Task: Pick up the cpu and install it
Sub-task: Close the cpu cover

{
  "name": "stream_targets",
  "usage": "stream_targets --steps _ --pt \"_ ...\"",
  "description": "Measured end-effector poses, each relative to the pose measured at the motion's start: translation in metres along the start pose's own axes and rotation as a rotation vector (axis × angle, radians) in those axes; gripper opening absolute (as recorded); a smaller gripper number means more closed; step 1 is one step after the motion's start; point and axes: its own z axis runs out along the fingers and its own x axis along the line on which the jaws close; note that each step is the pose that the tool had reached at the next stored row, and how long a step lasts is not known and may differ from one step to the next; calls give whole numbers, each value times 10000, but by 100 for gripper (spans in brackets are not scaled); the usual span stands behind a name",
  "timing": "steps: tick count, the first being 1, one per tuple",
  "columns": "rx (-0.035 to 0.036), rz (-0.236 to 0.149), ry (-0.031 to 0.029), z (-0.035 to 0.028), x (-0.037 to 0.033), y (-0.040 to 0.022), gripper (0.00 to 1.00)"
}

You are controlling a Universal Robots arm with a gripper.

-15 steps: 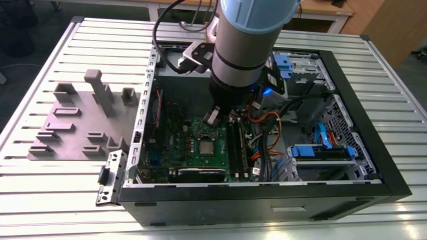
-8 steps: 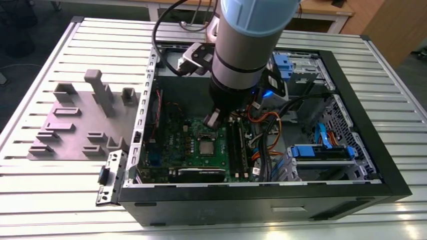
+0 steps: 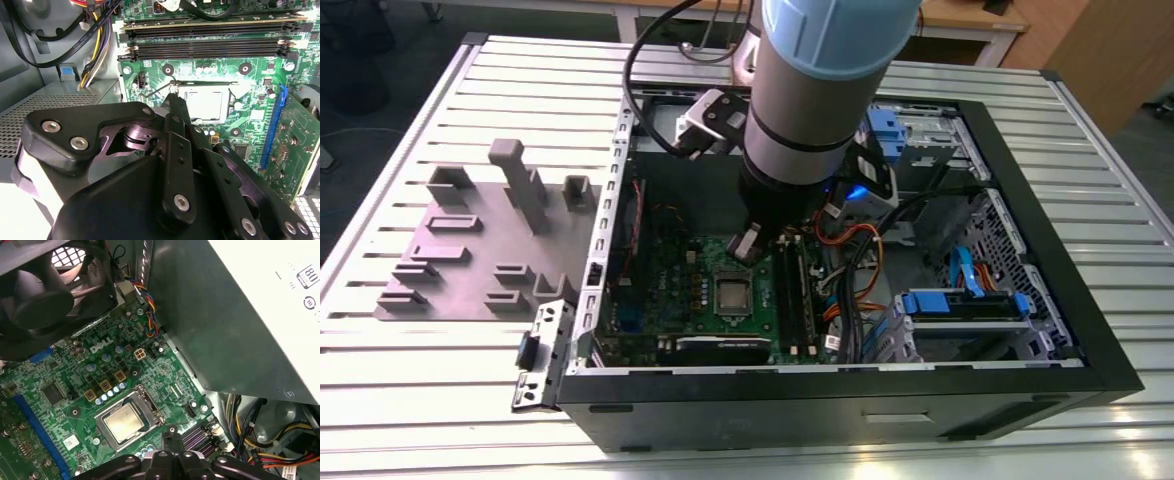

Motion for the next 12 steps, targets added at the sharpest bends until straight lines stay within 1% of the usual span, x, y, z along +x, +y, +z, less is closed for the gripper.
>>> stream_targets --steps 7,10,12 --pt "3 -2 4 -2 11 -9 11" --pt "28 -1 40 -11 52 -36 11" --pt "76 3 110 -14 76 -40 11"
